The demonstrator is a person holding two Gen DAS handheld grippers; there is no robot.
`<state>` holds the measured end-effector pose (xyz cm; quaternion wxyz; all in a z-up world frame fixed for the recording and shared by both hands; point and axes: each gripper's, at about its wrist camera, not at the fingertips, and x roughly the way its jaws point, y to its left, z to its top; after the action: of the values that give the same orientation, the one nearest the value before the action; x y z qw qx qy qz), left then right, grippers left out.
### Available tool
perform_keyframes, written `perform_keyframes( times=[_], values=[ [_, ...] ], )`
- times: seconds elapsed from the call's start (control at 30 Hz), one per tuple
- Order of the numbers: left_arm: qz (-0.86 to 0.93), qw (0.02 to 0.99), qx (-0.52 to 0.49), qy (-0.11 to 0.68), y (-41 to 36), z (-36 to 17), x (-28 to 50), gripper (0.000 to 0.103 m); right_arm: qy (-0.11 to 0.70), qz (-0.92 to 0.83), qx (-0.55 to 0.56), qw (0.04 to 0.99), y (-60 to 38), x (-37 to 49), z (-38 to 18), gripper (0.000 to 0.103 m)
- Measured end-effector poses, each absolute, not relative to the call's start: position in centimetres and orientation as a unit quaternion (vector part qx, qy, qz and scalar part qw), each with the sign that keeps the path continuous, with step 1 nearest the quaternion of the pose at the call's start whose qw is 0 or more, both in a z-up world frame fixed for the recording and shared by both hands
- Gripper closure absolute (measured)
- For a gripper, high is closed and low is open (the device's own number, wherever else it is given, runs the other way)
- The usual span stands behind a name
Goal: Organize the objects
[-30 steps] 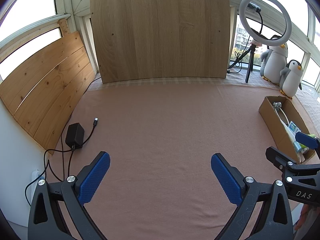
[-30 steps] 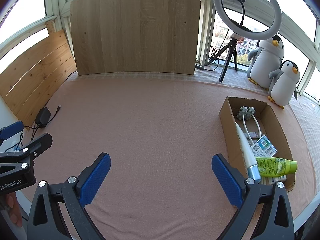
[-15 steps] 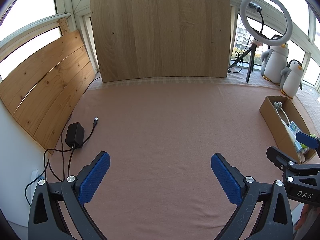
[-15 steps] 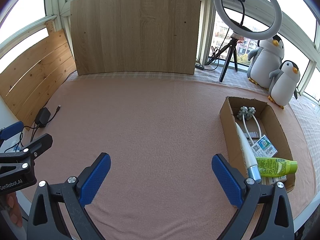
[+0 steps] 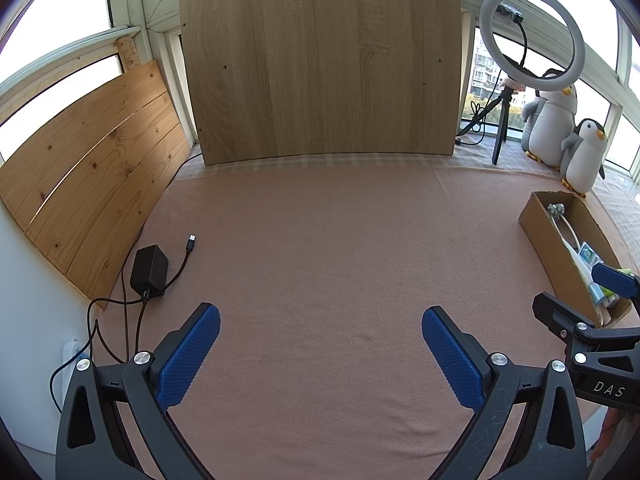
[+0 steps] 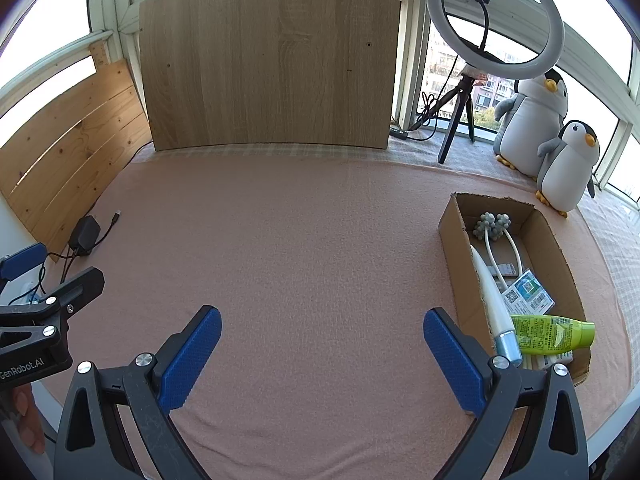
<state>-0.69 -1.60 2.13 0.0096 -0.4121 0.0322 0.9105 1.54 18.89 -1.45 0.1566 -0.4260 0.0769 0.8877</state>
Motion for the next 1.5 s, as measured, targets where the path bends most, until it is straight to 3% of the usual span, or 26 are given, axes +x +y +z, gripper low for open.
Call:
perform_keyframes(
  times=[1.5],
  values=[
    [0.909,0.01,-0.415,0.034,-1.91,1.8,-1.28,0.001,0.079,0.887,-0.428,0.158,19.1,1.28,-1.81,0.003]
  ],
)
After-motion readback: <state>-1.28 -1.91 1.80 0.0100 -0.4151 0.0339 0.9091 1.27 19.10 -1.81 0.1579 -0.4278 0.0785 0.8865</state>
